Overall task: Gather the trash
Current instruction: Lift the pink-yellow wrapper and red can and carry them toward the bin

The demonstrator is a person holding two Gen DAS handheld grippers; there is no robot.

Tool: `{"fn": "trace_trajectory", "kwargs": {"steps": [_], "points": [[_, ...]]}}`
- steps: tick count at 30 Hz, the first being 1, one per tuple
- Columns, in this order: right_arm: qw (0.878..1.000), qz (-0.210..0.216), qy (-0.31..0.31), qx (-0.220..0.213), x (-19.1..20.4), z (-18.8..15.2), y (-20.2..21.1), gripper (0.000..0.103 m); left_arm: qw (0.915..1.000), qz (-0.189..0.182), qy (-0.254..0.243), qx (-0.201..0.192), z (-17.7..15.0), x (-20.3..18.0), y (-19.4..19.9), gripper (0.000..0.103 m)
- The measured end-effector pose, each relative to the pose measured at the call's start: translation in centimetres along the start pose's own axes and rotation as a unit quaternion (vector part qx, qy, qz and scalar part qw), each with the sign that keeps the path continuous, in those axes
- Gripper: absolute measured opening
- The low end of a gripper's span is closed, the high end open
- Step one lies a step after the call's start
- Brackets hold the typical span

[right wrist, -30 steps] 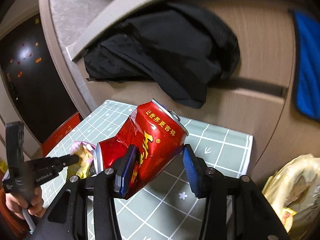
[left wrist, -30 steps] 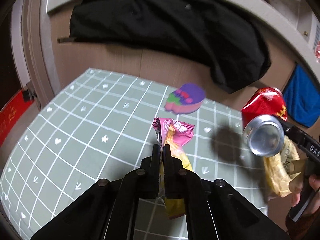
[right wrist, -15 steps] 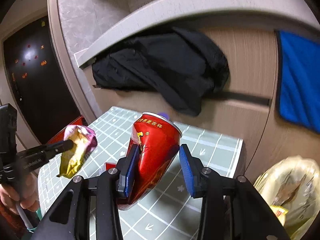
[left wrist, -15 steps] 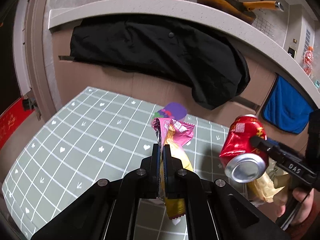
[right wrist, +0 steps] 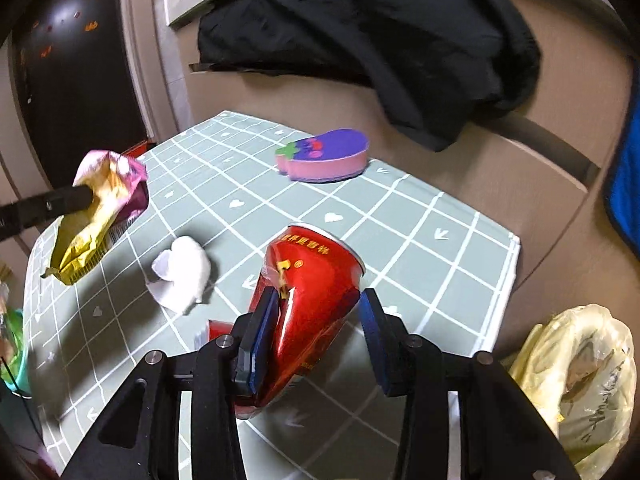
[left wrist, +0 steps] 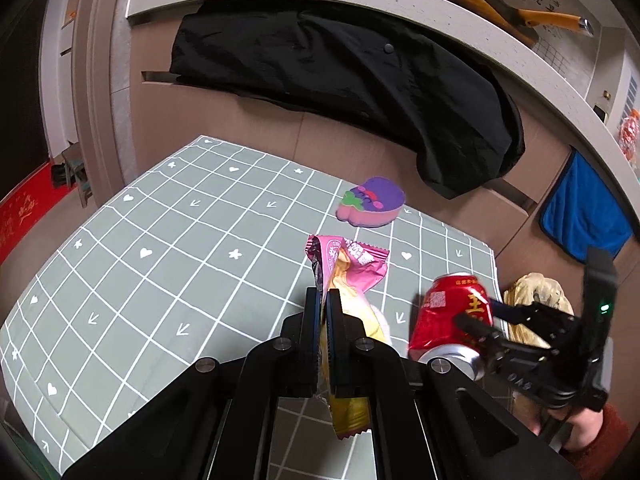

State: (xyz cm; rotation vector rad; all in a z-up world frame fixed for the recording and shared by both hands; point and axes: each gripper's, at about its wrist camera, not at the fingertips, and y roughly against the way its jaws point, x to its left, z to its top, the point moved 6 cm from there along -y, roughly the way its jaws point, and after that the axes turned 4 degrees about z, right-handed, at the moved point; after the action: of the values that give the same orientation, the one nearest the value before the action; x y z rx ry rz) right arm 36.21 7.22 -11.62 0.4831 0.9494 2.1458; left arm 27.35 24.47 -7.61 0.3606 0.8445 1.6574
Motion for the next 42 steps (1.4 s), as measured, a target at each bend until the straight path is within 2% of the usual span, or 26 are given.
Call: {"fn": "trace_trajectory", "kwargs": {"steps": [4, 10, 15, 22, 29, 36, 42], "points": [[0.998, 0.042, -0.042, 0.019, -0.2, 0.1, -1.6, 0.044, 1.0000, 0.001, 0.000, -0.003, 0.0, 0.6, -0.1, 0.003], [0.983, 0.119, -0.132, 0.039, -0.9, -0.5, -4.3, 0.051, 1.0000, 0.004, 0.005, -0.005, 0.0, 1.2, 0.0, 0.003], [0.983, 0.125, -0.132, 0.016, -0.3, -0.1, -3.7, 0.046, 0.9999, 0.007, 0.006, -0.004, 0.1, 1.3, 0.0, 0.003], [0.989, 0.100, -0.103, -0.033, -0.7, 2.0, -0.1, 0.046, 0.9998, 0.003, -0.003, -0.017, 1.0, 0.1, 0.6, 0.003], [0.989, 0.071, -0.086, -0.099, -2.0, 3.7, 6.1, 0.046, 0.9980, -0.016, -0.031, -0.052, 3.1, -3.9, 2.7, 0.003], [0.980, 0.030, -0.073, -0.180, -4.6, 4.7, 14.5, 0.046, 0.9908, -0.052, -0.067, -0.105, 6.2, -10.6, 5.8, 0.003], [0.967, -0.032, -0.073, -0.244, -8.9, 4.1, 22.5, 0.046, 0.9788, -0.099, -0.100, -0.149, 7.8, -18.5, 8.4, 0.003]]}}
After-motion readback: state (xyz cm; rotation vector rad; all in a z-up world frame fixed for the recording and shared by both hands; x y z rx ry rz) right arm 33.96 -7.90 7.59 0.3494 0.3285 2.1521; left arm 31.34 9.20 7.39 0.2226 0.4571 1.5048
